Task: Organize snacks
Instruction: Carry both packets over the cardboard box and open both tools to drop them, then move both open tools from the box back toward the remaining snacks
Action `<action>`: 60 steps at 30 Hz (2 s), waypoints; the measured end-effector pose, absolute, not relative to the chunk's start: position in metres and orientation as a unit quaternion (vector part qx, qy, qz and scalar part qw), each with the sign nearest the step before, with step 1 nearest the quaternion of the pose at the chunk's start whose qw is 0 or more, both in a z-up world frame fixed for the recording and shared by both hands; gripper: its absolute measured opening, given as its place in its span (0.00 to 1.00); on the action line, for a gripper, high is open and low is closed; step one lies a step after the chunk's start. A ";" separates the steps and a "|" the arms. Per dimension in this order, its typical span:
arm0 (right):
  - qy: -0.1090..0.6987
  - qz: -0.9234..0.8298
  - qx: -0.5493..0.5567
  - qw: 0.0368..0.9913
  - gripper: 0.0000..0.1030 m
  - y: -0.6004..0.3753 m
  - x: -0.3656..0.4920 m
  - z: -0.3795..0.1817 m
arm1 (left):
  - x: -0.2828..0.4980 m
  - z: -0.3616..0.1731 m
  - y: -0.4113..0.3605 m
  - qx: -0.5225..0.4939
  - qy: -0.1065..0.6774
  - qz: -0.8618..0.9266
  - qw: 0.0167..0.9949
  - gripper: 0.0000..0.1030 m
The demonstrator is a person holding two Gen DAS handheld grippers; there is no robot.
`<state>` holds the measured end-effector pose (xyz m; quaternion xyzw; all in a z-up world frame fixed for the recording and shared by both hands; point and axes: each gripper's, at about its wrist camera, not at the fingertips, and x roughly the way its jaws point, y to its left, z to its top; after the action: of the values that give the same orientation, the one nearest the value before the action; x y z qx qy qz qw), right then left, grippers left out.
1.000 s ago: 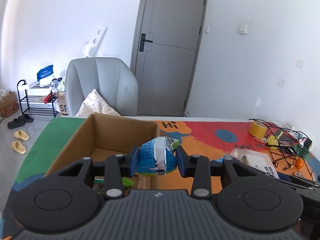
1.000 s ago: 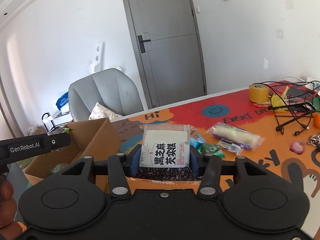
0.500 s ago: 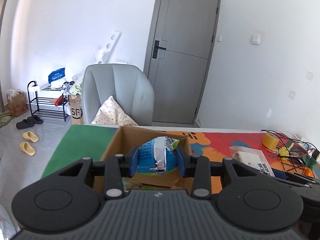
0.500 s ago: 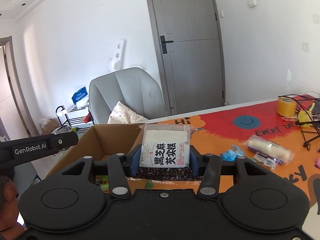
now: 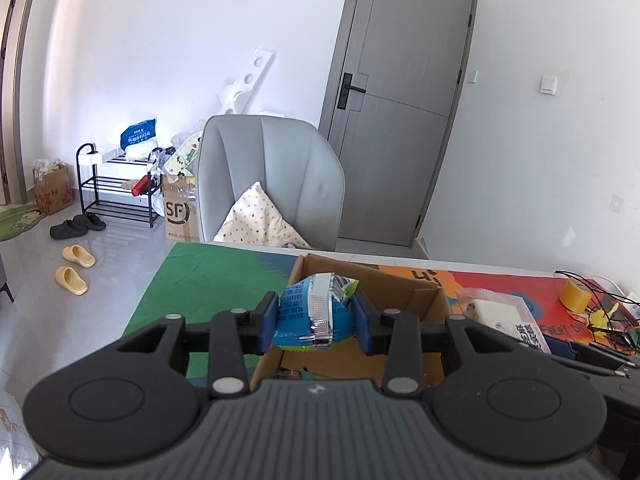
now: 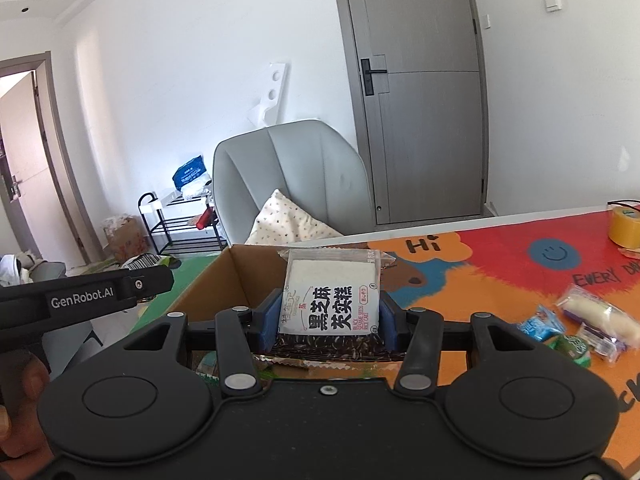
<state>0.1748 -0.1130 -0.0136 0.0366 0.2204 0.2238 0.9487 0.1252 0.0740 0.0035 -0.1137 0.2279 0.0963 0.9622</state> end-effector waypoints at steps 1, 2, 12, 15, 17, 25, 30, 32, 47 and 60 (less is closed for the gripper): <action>0.221 0.225 0.036 0.948 0.47 -0.111 0.177 -0.013 | 0.128 0.003 0.075 -0.114 0.230 0.095 0.962 0.37; 0.222 0.225 0.036 0.948 0.47 -0.110 0.179 -0.013 | 0.131 0.003 0.076 -0.115 0.232 0.094 0.961 0.37; 0.228 0.231 0.032 0.945 0.47 -0.100 0.204 -0.008 | 0.165 -0.003 0.081 -0.119 0.252 0.084 0.957 0.38; 0.234 0.232 0.034 0.943 0.47 -0.098 0.211 -0.011 | 0.173 -0.006 0.082 -0.118 0.257 0.084 0.956 0.40; 0.239 0.235 0.035 0.942 0.47 -0.095 0.214 -0.014 | 0.175 -0.007 0.083 -0.117 0.253 0.093 0.956 0.41; 0.259 0.252 0.051 0.931 0.48 -0.085 0.219 -0.024 | 0.167 -0.006 0.097 -0.126 0.254 0.116 0.952 0.46; 0.262 0.265 0.060 0.926 0.48 -0.078 0.219 -0.023 | 0.158 -0.004 0.106 -0.132 0.254 0.133 0.949 0.55; 0.266 0.272 0.061 0.923 0.48 -0.073 0.220 -0.023 | 0.153 -0.002 0.111 -0.135 0.252 0.141 0.948 0.57; 0.259 0.274 0.086 0.922 0.64 -0.092 0.200 -0.009 | 0.122 0.003 0.119 -0.145 0.240 0.178 0.943 0.82; 0.244 0.242 0.096 0.934 0.73 -0.141 0.177 -0.005 | 0.117 0.004 0.083 -0.128 0.253 0.151 0.947 0.92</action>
<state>0.1768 -0.1413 -0.0055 0.0961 0.2444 0.2416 0.9342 0.1172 0.0827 0.0039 -0.1279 0.2526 0.1507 0.9472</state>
